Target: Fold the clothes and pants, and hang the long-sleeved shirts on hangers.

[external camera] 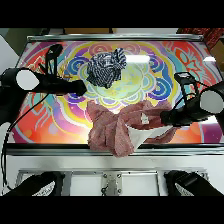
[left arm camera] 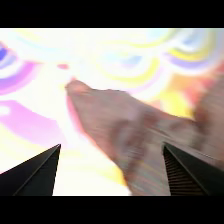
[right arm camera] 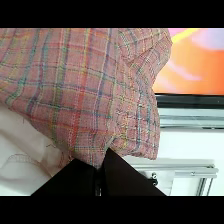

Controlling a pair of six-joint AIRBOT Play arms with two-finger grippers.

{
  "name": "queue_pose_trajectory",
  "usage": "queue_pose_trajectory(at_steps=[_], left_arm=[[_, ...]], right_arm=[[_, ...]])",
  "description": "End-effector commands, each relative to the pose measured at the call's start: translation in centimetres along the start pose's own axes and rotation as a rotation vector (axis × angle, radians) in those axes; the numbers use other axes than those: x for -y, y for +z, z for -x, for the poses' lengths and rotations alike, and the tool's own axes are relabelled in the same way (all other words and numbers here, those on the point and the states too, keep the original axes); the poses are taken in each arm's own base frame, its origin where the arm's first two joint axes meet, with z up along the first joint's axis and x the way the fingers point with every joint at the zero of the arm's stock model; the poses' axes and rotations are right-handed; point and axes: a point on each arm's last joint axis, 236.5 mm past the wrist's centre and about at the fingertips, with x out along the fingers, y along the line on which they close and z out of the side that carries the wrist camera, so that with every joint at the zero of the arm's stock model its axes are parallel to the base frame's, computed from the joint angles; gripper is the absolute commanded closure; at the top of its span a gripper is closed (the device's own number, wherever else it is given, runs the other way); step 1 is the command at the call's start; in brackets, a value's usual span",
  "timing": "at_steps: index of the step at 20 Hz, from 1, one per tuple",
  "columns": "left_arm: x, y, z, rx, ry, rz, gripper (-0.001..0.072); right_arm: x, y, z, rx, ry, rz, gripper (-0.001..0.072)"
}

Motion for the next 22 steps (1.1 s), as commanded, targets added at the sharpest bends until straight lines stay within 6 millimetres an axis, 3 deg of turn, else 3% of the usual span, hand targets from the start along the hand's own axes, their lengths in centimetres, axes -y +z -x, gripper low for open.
queue_pose_trajectory(at_steps=[1, 4, 10, 16, 22], left_arm=[[-10.9, 1.6, -2.5, 0.019, 0.311, -0.041, 0.0015], [-15.6, 1.8, -6.6, -0.009, 0.411, -0.078, 0.0015], [-21.4, 1.4, -13.5, -0.159, 0.564, -0.201, 0.0015], [-24.5, 0.4, -17.9, -0.270, 0.610, -0.196, 0.0015], [-25.9, -1.4, -20.1, -0.323, 0.621, -0.167, 0.0015]], right_arm=[[0.0, 0.0, 0.0, -0.002, 0.000, 0.001, 0.0692], [0.0, 0.0, 0.0, -0.002, 0.000, 0.001, 0.0692], [0.0, 0.0, 0.0, -0.002, 0.000, 0.001, 0.0692], [0.0, 0.0, 0.0, -0.002, 0.000, 0.001, 0.0692], [0.0, 0.0, 0.0, -0.002, 0.000, 0.001, 0.0693]])
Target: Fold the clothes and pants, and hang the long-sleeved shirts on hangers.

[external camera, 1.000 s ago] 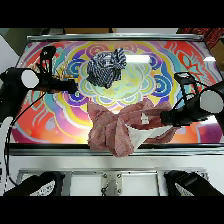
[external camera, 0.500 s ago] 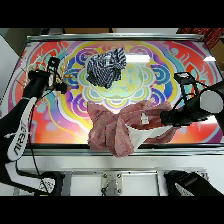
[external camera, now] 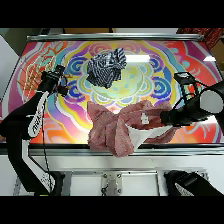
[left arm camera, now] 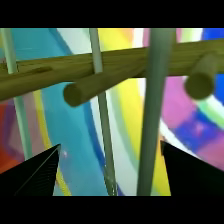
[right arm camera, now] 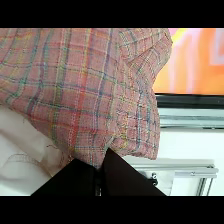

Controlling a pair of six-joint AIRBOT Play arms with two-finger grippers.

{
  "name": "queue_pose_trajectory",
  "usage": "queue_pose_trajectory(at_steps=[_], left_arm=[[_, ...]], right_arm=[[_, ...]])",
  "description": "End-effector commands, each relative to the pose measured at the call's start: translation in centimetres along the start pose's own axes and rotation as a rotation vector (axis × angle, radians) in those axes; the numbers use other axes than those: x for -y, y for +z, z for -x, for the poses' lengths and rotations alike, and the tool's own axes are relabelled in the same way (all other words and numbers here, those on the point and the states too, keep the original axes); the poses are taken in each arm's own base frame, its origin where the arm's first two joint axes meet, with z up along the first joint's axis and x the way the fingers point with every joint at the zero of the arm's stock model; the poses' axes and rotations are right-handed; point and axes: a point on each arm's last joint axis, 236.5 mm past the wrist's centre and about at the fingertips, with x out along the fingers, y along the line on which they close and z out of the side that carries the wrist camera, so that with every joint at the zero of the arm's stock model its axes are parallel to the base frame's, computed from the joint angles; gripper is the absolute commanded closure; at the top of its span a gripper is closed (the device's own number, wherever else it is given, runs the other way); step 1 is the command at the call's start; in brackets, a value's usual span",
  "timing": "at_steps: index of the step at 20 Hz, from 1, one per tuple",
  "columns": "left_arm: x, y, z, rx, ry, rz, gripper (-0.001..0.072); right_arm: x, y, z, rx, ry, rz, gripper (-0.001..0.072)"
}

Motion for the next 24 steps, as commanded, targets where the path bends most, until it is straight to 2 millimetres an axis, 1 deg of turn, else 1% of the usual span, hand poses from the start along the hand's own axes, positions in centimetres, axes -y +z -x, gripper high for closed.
queue_pose_trajectory(at_steps=[1, 3, 5, 6, 7, 10, 11, 14, 15, 17, 19, 20, 22, 24], left_arm=[[0.5, -0.7, -1.6, -0.034, 0.002, 0.001, 0.0015], [0.8, -1.1, -2.3, -0.052, 0.000, -0.004, 0.0016], [0.9, -1.5, -2.4, -0.065, 0.000, -0.004, 0.0017], [0.8, -1.4, -2.4, -0.065, 0.002, 0.005, 0.0118], [0.8, -1.6, -2.3, -0.069, 0.003, 0.006, 0.0296], [0.7, -2.1, -2.2, -0.091, 0.005, 0.005, 0.0658], [0.7, -2.2, -2.2, -0.097, 0.006, 0.004, 0.0691], [0.7, -2.4, -1.8, -0.108, 0.009, 0.001, 0.0691], [0.4, -2.2, -1.4, -0.099, 0.011, 0.006, 0.0691], [-0.4, -1.3, 0.3, -0.063, 0.016, 0.021, 0.0691], [-1.7, -0.1, 3.1, -0.007, 0.024, 0.046, 0.0691], [-2.6, 0.5, 4.9, 0.024, 0.029, 0.062, 0.0691], [-3.9, 1.7, 8.6, 0.095, 0.036, 0.087, 0.0691], [-4.6, 3.0, 13.3, 0.187, 0.040, 0.099, 0.0691]], right_arm=[[0.0, 0.0, 0.0, -0.001, 0.000, 0.001, 0.0692], [0.0, 0.0, 0.0, -0.001, 0.000, 0.001, 0.0692], [0.0, 0.0, 0.0, -0.001, 0.000, 0.001, 0.0693], [0.0, 0.0, 0.0, -0.001, 0.000, 0.001, 0.0693], [0.0, 0.0, 0.0, -0.001, 0.000, 0.001, 0.0692], [0.0, 0.0, 0.0, -0.001, 0.000, 0.001, 0.0692], [0.0, 0.0, 0.0, -0.001, 0.000, 0.001, 0.0692], [0.0, 0.0, 0.0, -0.001, 0.000, 0.001, 0.0692], [0.0, 0.0, 0.0, -0.001, 0.000, 0.001, 0.0692], [0.0, 0.0, 0.0, -0.001, 0.000, 0.001, 0.0692], [0.0, 0.0, 0.0, -0.001, 0.000, 0.001, 0.0693], [0.0, 0.0, 0.0, -0.001, 0.000, 0.001, 0.0692], [0.0, 0.0, 0.0, -0.001, 0.000, 0.001, 0.0692], [0.0, 0.0, 0.0, -0.001, 0.000, 0.001, 0.0692]])
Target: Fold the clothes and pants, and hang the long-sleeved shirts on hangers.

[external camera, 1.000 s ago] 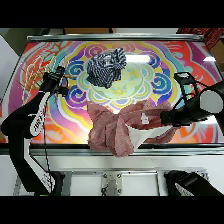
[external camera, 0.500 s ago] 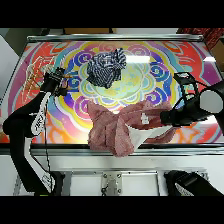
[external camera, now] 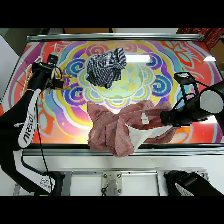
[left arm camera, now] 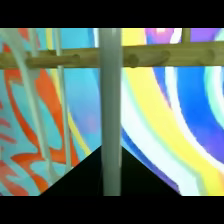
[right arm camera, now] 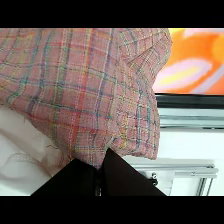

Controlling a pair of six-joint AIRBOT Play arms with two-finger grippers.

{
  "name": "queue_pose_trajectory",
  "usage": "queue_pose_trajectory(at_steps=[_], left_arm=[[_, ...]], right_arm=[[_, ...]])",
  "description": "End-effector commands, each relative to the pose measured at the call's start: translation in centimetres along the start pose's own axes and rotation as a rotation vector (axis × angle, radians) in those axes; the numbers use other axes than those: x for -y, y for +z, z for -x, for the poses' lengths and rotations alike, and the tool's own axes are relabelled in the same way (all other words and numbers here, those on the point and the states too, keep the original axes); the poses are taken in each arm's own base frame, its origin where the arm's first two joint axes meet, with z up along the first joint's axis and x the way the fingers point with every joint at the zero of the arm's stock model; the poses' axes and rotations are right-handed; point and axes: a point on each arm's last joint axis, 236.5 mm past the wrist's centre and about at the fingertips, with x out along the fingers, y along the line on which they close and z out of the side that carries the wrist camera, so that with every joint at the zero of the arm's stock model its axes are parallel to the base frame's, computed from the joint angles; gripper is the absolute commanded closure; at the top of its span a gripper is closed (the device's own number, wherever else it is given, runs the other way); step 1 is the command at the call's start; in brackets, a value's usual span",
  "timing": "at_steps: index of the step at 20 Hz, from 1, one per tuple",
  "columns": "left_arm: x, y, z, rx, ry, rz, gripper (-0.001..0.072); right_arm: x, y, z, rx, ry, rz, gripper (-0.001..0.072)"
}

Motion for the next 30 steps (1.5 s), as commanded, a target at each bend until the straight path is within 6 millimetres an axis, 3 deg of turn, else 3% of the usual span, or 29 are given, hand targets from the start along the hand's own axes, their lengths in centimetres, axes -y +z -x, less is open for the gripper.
queue_pose_trajectory(at_steps=[1, 5, 9, 10, 13, 15, 17, 18, 22, 26, 30], left_arm=[[-1.1, 2.4, 6.1, 0.126, 0.005, 0.019, 0.0691], [0.6, 4.0, 11.3, 0.227, -0.017, -0.038, 0.0691], [2.0, 4.2, 16.1, 0.295, -0.038, -0.117, 0.0691], [3.4, 3.9, 17.9, 0.315, -0.097, -0.188, 0.0691], [8.1, 0.7, 21.7, 0.320, -0.384, -0.432, 0.0691], [10.8, -3.2, 24.9, 0.324, -0.628, -0.656, 0.0692], [12.2, -6.7, 28.7, 0.355, -0.872, -0.792, 0.0691], [11.7, -7.9, 29.3, 0.341, -0.930, -0.811, 0.0691], [9.1, -9.1, 28.0, 0.283, -0.929, -0.803, 0.0692], [7.9, -10.5, 27.7, 0.342, -0.941, -0.999, 0.0692], [10.4, -13.0, 27.5, 0.381, -1.091, -1.054, 0.0693]], right_arm=[[0.0, 0.0, 0.0, -0.001, 0.000, 0.001, 0.0692], [0.0, 0.0, 0.0, -0.001, 0.000, 0.001, 0.0693], [0.0, 0.0, 0.0, -0.001, 0.000, 0.001, 0.0692], [0.0, 0.0, 0.0, -0.001, 0.000, 0.001, 0.0692], [0.0, 0.0, 0.0, -0.001, 0.000, 0.001, 0.0692], [0.0, 0.0, 0.0, -0.001, 0.000, 0.001, 0.0692], [0.0, 0.0, 0.0, -0.001, 0.000, 0.001, 0.0692], [0.0, 0.0, 0.0, -0.001, 0.000, 0.001, 0.0692], [0.0, 0.0, 0.0, 0.000, 0.000, 0.001, 0.0692], [0.0, 0.0, 0.0, -0.001, 0.000, 0.001, 0.0692], [0.0, 0.0, 0.0, -0.001, 0.000, 0.001, 0.0692]])
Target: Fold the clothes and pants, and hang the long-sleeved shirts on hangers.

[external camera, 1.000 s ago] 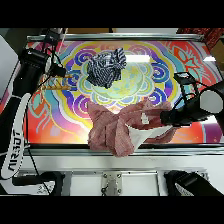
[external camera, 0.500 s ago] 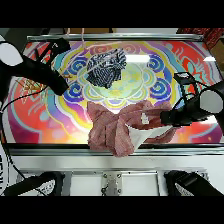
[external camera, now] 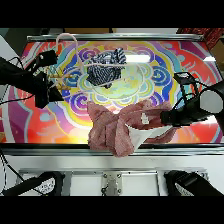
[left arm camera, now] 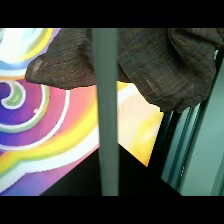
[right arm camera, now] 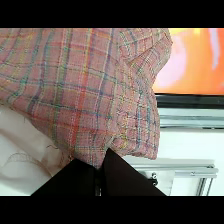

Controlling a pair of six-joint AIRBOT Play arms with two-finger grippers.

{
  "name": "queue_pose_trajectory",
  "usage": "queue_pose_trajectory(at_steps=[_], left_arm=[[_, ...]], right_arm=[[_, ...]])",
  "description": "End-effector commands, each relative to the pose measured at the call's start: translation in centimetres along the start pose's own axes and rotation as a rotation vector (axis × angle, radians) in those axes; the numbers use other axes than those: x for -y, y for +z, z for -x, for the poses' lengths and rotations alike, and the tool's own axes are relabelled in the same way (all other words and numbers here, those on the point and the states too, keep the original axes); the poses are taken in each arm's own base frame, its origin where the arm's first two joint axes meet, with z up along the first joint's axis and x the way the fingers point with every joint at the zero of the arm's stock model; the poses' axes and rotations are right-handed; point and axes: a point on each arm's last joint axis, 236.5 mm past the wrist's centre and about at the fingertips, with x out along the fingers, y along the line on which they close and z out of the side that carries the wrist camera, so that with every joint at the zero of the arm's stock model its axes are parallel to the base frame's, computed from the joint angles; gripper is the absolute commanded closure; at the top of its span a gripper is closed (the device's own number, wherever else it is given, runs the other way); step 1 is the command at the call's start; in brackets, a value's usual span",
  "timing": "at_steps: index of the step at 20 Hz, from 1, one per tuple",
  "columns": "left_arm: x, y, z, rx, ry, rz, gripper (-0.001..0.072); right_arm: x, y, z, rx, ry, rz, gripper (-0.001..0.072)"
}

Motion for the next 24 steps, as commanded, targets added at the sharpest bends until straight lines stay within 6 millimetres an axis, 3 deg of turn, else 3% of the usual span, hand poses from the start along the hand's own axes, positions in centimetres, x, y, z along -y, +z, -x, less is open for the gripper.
queue_pose_trajectory(at_steps=[1, 6, 11, 16, 19, 24], left_arm=[[2.7, -0.7, -2.0, 0.052, -0.120, -0.117, 0.0693], [6.1, -3.2, -5.0, 0.053, -0.204, -0.138, 0.0693], [7.0, -4.1, -7.3, 0.056, -0.207, -0.107, 0.0693], [7.3, -2.8, -10.0, 0.054, -0.190, -0.158, 0.0692], [6.8, -1.2, -11.1, 0.061, -0.146, -0.207, 0.0692], [7.6, -0.3, -12.1, 0.056, -0.169, -0.247, 0.0692]], right_arm=[[0.0, 0.0, 0.0, -0.001, 0.000, 0.000, 0.0692], [0.0, 0.0, 0.0, 0.000, 0.000, 0.000, 0.0692], [0.0, 0.0, 0.0, -0.001, 0.001, 0.001, 0.0692], [0.0, 0.0, 0.0, -0.001, 0.000, 0.000, 0.0692], [0.0, -0.1, 0.0, -0.004, -0.001, 0.002, 0.0692], [0.0, -0.1, 0.0, -0.003, -0.001, 0.046, 0.0692]])
